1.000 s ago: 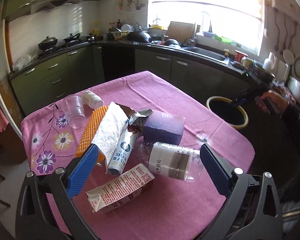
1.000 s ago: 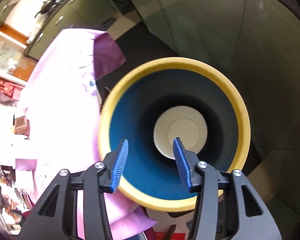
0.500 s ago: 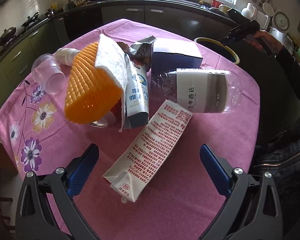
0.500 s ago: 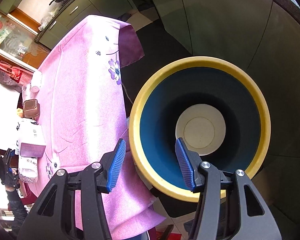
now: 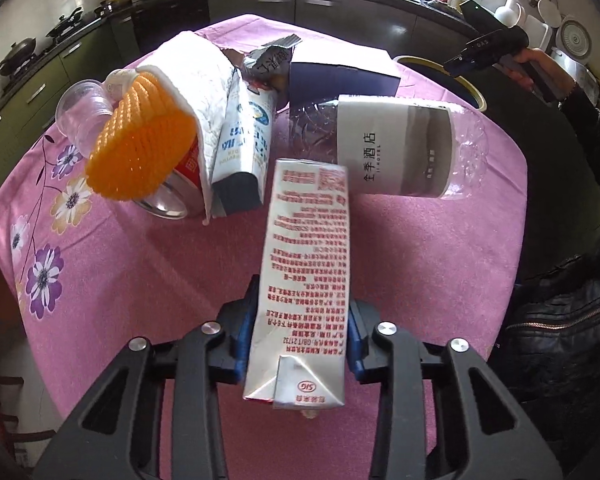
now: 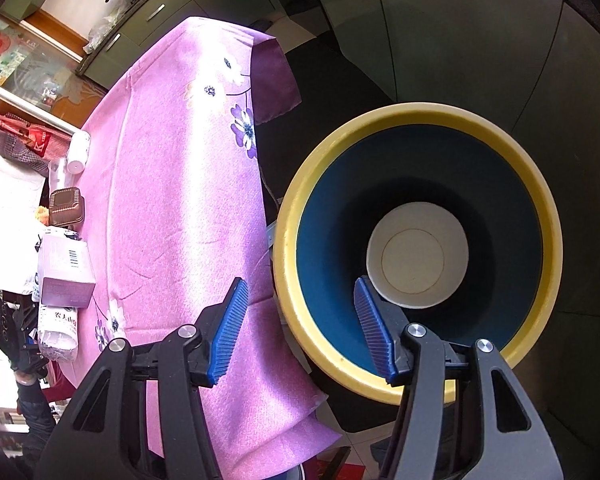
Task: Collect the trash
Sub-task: 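Grasp the white milk carton with the left gripper, then carry the milk carton over the bin and open the left gripper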
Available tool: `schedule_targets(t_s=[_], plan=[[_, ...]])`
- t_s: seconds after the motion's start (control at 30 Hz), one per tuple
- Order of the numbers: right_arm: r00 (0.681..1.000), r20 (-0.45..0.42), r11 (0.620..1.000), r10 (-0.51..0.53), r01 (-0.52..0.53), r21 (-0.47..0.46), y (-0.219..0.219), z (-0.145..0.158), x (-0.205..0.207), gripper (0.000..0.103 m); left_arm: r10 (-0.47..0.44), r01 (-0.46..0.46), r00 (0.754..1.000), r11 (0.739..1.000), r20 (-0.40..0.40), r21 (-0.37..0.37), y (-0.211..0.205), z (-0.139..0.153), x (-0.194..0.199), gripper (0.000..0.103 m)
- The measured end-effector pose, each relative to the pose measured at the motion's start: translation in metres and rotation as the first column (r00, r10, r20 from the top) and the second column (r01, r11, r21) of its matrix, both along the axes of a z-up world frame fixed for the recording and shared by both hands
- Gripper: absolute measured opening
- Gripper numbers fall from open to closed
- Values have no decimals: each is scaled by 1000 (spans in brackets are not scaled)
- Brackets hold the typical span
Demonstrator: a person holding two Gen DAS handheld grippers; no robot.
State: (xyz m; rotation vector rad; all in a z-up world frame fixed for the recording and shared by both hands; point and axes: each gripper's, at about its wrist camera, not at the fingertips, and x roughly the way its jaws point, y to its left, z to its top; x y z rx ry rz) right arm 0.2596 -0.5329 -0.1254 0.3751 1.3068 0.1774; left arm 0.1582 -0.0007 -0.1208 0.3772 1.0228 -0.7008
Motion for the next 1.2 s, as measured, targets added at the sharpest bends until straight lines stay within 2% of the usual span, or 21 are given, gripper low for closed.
schedule_targets(t_s=[0.17,0.27,0.37,0.53,0.67,0.83,0.97,1.1,1.2], plan=[[1000,11,1000,2,-3,21,3,-3,-6,56,69,-68,997,997,18,-36,-3,7,-17,33],[1000,17,999,6,-7,34,5,-4,-9,56,112,-108,993,991,41,-77,0,18,-27,33],[1000,24,999,7,-8,48,4,-6,-13,56,136,-129,988,988,75,-86,-1,32,-35,33],[999,43,998,1,-4,67,1,-5,-20,56,145,-136,983,987,113,-82,-5,57,-41,33],[998,67,997,-7,2,76,-4,-1,-28,56,111,-98,983,991,146,-96,-25,82,-45,33],[986,152,997,-61,52,64,-24,20,-47,56,2,19,986,992,166,-125,-86,111,-37,33],[968,231,995,-100,102,5,-41,38,-72,56,-88,114,983,981,159,-159,-157,124,-22,33],[949,283,989,-139,149,-12,-64,44,-97,56,-162,181,981,961,107,-207,-235,123,-2,33],[936,307,984,-172,178,8,-83,44,-117,56,-213,221,975,954,59,-202,-300,110,15,33]])
